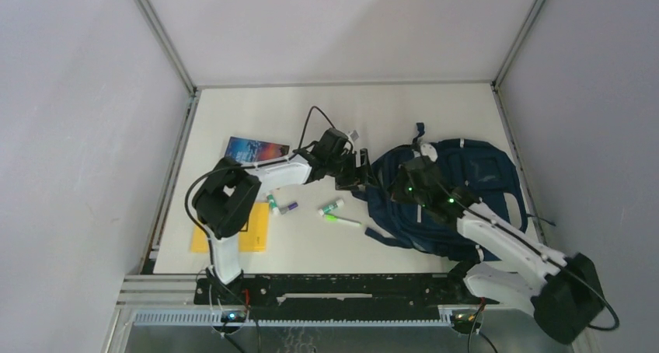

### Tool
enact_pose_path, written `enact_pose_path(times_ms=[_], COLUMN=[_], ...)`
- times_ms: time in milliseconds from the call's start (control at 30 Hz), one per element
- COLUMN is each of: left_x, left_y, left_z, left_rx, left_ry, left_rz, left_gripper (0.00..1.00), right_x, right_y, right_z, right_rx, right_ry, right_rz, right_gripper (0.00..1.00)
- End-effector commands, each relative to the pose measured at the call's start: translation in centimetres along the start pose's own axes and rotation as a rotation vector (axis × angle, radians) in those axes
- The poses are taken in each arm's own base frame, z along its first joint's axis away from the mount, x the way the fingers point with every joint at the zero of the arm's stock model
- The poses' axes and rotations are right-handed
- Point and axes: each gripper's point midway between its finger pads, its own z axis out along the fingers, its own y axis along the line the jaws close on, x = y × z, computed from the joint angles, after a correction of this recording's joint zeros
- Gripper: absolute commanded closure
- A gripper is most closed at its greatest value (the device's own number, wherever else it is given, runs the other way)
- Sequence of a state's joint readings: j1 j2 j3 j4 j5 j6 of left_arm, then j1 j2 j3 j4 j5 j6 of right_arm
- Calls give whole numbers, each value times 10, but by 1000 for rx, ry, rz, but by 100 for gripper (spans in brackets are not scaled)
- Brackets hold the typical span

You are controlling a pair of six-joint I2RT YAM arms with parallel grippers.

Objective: Pack the student bag
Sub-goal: Adjust the student bag at the center of the board.

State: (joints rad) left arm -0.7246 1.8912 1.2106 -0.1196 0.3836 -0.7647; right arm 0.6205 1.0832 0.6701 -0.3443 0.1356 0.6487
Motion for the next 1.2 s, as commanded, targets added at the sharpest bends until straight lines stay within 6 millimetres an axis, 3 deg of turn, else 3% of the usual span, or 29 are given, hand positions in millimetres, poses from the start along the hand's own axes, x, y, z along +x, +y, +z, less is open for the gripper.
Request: enact_pose_path(times_ms=[0, 100, 200, 333, 433, 500, 567, 600, 733, 867, 933, 1033, 1067, 1167], left_x=[-17, -20, -22, -31, -44, -54, -62, -65, -68, -80, -89, -97, -100, -100], left_y=[-29, -29, -25, -20, -8, -3, -1, -1, -8, -1, 11, 51, 68, 110], left_z=[3, 6, 9, 5, -4, -9, -14, -15, -31, -74, -104, -143, -156, -188], left_rx=[87, 85, 68, 57, 32, 23, 13, 5, -18, -164, -258, -438, -498, -588], left_ry=[-22, -28, -37, -57, -87, -105, -115, -117, -96, -164, -224, -291, -318, -367], left_rz=[2, -2, -11, -20, -30, -31, -14, 0, 77, 175, 201, 139, 101, -49], left_gripper=[22, 28, 45, 89, 98, 99, 94, 86, 43, 13, 10, 10, 9, 9], right_x=[-32, -41, -54, -75, -90, -95, -96, -96, -93, -92, -88, -75, -71, -65], right_y=[16, 19, 15, -8, -27, -35, -38, -38, -31, -28, -30, -34, -34, -30], right_z=[-38, -57, -77, -106, -129, -141, -146, -146, -136, -126, -116, -90, -83, -69], right_rx=[-109, -152, -152, -78, -46, -43, -54, -61, -88, -105, -90, -79, -80, -79], right_ry=[-121, -153, -207, -306, -411, -455, -466, -459, -408, -389, -362, -286, -265, -227], right_rz=[49, 79, 102, 141, 178, 208, 236, 246, 261, 260, 260, 244, 237, 192], right_gripper=[100, 100, 100, 100, 100, 100, 100, 100, 100, 100, 100, 100, 94, 42])
